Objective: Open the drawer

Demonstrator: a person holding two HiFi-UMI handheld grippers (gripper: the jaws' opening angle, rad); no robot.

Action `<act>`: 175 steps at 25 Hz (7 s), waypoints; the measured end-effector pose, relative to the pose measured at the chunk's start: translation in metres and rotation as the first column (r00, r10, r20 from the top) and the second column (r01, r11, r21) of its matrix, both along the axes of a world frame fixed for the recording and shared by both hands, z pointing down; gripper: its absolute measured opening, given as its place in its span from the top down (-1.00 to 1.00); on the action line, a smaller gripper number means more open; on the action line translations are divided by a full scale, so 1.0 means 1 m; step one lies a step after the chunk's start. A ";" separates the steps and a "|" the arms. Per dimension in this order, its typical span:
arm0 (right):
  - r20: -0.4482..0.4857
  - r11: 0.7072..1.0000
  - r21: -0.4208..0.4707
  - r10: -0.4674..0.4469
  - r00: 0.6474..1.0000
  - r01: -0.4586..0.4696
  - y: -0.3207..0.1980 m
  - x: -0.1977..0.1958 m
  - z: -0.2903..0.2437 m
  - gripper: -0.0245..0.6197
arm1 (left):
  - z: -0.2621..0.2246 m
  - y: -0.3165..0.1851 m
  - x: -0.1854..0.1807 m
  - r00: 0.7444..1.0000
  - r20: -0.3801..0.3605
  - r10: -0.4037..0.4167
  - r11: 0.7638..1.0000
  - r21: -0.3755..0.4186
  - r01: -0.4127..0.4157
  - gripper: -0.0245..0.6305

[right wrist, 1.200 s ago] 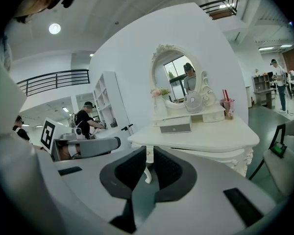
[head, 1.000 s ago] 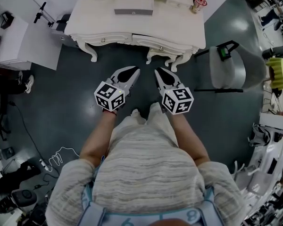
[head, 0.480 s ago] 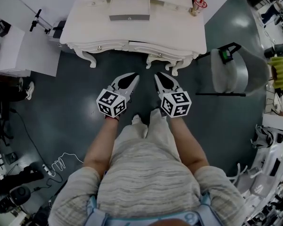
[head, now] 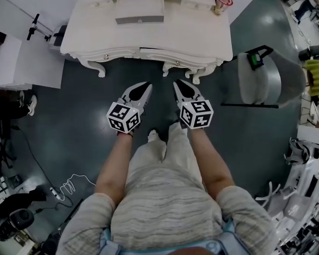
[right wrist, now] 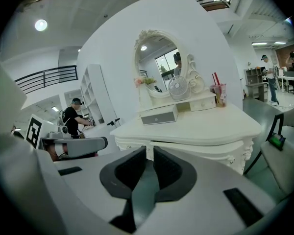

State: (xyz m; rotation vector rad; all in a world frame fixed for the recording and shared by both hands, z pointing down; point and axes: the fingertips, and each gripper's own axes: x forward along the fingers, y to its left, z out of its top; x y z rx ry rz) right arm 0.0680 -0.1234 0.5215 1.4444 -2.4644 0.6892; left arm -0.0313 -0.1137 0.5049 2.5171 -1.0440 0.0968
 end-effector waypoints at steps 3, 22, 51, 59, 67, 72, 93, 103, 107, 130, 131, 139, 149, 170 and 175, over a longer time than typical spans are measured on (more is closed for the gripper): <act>-0.016 1.000 -0.007 -0.002 1.000 0.002 -0.008 0.004 0.009 0.89 | 0.008 -0.006 0.004 1.000 -0.006 -0.008 1.000 -0.014 0.008 0.84; -0.066 0.997 -0.076 -0.017 0.998 0.012 -0.043 0.012 0.052 0.65 | 0.036 -0.023 0.014 1.000 -0.012 -0.014 0.998 -0.067 0.013 0.84; -0.146 0.951 -0.273 0.110 0.983 -0.147 -0.095 0.038 0.152 0.55 | 0.066 -0.036 0.014 0.999 0.009 -0.036 0.990 -0.136 0.037 0.84; -0.167 0.940 -0.303 0.107 0.980 -0.154 -0.109 0.039 0.167 0.53 | 0.075 -0.038 0.018 0.999 0.005 -0.044 0.986 -0.164 0.044 0.84; -0.177 0.931 -0.329 0.103 0.979 -0.158 -0.119 0.039 0.181 0.50 | 0.081 -0.045 0.019 0.999 0.003 -0.052 0.983 -0.175 0.052 0.84; -0.186 0.923 -0.346 0.109 0.976 -0.169 -0.126 0.043 0.188 0.48 | 0.083 -0.050 0.020 0.999 0.002 -0.053 0.983 -0.178 0.053 0.84; -0.244 0.902 -0.388 0.097 0.965 -0.189 -0.140 0.045 0.208 0.48 | 0.092 -0.042 0.021 0.999 -0.002 -0.034 0.979 -0.199 0.033 0.84; -0.304 0.905 -0.379 0.078 0.950 -0.195 -0.141 0.047 0.208 0.55 | 0.093 -0.037 0.019 0.999 -0.005 -0.041 0.978 -0.203 0.039 0.84; -0.308 0.907 -0.375 0.073 0.949 -0.191 -0.141 0.047 0.210 0.55 | 0.094 -0.037 0.016 0.999 -0.007 -0.047 0.978 -0.202 0.045 0.84; -0.313 0.911 -0.368 0.064 0.947 -0.183 -0.118 0.043 0.208 0.56 | 0.093 -0.027 0.015 0.999 -0.002 -0.037 0.978 -0.203 0.036 0.84; -0.314 0.911 -0.370 0.064 0.947 -0.183 -0.115 0.043 0.208 0.56 | 0.093 -0.026 0.015 0.999 -0.002 -0.036 0.979 -0.203 0.035 0.84; -0.315 0.913 -0.366 0.061 0.947 -0.180 -0.103 0.039 0.208 0.56 | 0.091 -0.018 0.013 1.000 0.000 -0.029 0.979 -0.200 0.029 0.84; -0.323 0.910 -0.370 0.064 0.944 -0.188 -0.087 0.039 0.208 0.56 | 0.085 -0.009 0.012 1.000 0.003 -0.022 0.981 -0.191 0.022 0.84; -0.312 0.903 -0.389 0.059 0.948 -0.184 -0.059 0.033 0.210 0.56 | 0.080 0.006 0.009 1.000 0.003 -0.010 0.983 -0.183 0.010 0.84; -0.314 0.902 -0.388 0.062 0.947 -0.188 -0.055 0.033 0.209 0.56 | 0.080 0.008 0.006 1.000 0.007 -0.011 0.983 -0.184 0.012 0.84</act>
